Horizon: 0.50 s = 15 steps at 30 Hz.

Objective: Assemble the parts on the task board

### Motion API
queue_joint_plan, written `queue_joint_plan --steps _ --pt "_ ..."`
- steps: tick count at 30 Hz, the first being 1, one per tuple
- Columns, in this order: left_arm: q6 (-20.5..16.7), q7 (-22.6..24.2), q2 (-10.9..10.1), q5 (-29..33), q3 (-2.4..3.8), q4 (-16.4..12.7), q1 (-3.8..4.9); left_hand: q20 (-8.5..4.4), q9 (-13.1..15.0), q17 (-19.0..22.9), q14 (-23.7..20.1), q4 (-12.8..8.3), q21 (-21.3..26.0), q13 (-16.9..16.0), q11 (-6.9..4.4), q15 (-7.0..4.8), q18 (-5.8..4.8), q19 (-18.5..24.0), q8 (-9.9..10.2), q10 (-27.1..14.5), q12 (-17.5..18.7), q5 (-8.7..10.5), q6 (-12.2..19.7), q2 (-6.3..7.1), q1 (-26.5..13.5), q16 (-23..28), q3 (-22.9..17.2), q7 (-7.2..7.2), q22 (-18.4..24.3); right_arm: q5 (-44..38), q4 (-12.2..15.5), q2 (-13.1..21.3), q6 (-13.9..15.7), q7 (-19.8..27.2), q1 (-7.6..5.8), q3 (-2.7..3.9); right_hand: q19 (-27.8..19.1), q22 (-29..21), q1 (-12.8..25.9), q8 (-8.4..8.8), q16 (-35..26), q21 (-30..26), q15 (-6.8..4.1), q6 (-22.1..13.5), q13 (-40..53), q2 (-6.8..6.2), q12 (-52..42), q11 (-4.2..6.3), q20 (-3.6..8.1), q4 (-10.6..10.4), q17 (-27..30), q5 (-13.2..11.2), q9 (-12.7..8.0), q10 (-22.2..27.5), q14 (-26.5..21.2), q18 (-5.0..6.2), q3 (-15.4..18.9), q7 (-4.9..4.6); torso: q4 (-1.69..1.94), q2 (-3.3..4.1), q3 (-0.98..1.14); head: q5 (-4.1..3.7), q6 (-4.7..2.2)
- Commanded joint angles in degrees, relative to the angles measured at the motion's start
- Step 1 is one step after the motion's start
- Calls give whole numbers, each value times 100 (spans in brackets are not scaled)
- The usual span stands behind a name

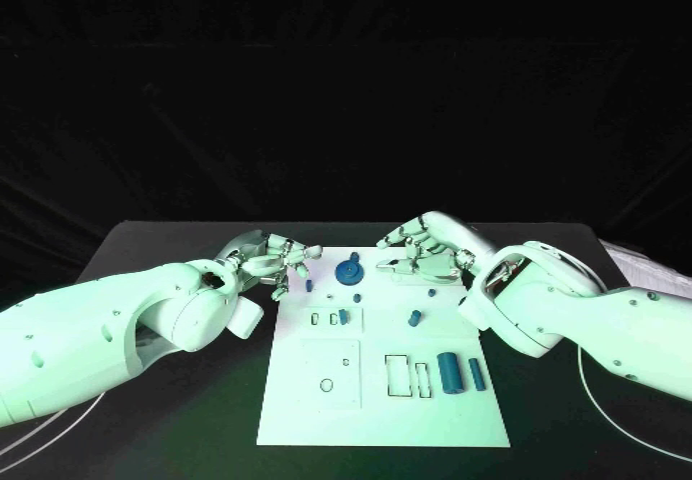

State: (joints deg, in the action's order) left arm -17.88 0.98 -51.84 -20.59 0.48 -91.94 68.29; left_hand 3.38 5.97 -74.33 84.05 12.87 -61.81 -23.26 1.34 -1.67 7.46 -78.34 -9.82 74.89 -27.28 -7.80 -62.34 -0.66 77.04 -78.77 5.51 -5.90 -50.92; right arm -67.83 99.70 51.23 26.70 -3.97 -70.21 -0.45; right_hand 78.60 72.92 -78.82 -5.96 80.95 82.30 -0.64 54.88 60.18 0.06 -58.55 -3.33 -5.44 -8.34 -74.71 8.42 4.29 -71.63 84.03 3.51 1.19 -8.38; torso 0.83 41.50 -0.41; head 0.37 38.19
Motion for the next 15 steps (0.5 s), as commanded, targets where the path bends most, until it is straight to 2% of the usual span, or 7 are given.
queue_joint_plan --steps 1,2,4,7,11,12,15 --pt "1022 -2150 135 -2043 -3 10 163 1 142 -1016 452 314 -705 -550 -69 -115 -191 -123 -268 -120 -667 78 -160 -29 -319 -645 206 42 -848 1370 58 164 246 203 -50 -3 43 5 -39 -13 20 21 -21 23 14 34 -26 -7 -7 7 0 39 -8 -34 307 28 -20 -10 -57 -84 41 62 36" --pt "1141 -2379 181 -2273 -5 22 203 -24 207 -1226 506 333 -918 -853 -70 -130 -223 -190 -364 -114 -990 132 -192 -67 -401 -831 265 95 -1119 1449 62 208 261 202 -61 -3 44 6 -40 -13 18 22 -21 22 15 40 -30 -8 -6 7 3 50 -10 -36 307 28 -20 -10 -59 -92 49 65 36" --pt "1338 -2754 281 -2623 -7 57 266 -52 395 -1522 583 352 -1324 -1736 -103 -205 -305 -313 -618 -76 -1891 266 -203 -123 -537 -1085 417 181 -1635 1573 63 272 278 195 -81 -3 42 3 -39 -14 15 21 -21 22 13 44 -30 -9 -5 6 10 61 -11 -35 306 29 -18 -11 -68 -108 61 68 45" --pt "1534 -3138 471 -2980 -10 169 334 -118 721 -1567 595 339 -1898 -2830 -176 -255 -439 -581 -994 78 -2967 366 -140 -203 -638 -1123 578 264 -2436 1676 48 332 269 170 -100 -4 39 -3 -32 -15 9 18 -21 23 6 46 -24 -10 -4 3 19 71 -12 -31 304 30 -12 -11 -64 -124 64 84 64" --pt "1809 -3462 750 -3340 -25 393 421 -160 1190 -1567 595 393 -2206 -3478 -256 -288 -522 -733 -1466 159 -3593 451 -9 -300 -816 -1123 764 308 -2898 1731 10 361 237 134 -111 -4 16 -38 -14 -19 -17 3 -20 27 -13 45 -7 -10 -3 -7 63 84 -13 -18 295 38 5 -12 -53 -140 71 97 81" --pt "1898 -3522 827 -3422 -34 461 446 -168 1352 -1567 595 403 -2252 -3581 -264 -306 -535 -752 -1612 157 -3691 483 62 -328 -890 -1123 835 328 -2967 1738 -3 363 230 124 -114 -4 16 -38 -14 -19 -17 3 -20 27 -13 45 -7 -10 -3 -7 63 84 -13 -18 295 38 5 -12 -54 -146 79 103 89" --pt "2160 -3656 1049 -3641 -62 663 504 -187 1541 -1567 595 372 -2316 -3696 -287 -318 -556 -786 -1777 175 -3792 504 137 -334 -1019 -1123 973 346 -3074 1752 -41 360 205 98 -119 -5 2 -60 -2 -21 -31 -7 -20 28 -25 40 3 -11 -3 -12 85 94 -14 -9 290 42 18 -11 -54 -158 91 99 103"
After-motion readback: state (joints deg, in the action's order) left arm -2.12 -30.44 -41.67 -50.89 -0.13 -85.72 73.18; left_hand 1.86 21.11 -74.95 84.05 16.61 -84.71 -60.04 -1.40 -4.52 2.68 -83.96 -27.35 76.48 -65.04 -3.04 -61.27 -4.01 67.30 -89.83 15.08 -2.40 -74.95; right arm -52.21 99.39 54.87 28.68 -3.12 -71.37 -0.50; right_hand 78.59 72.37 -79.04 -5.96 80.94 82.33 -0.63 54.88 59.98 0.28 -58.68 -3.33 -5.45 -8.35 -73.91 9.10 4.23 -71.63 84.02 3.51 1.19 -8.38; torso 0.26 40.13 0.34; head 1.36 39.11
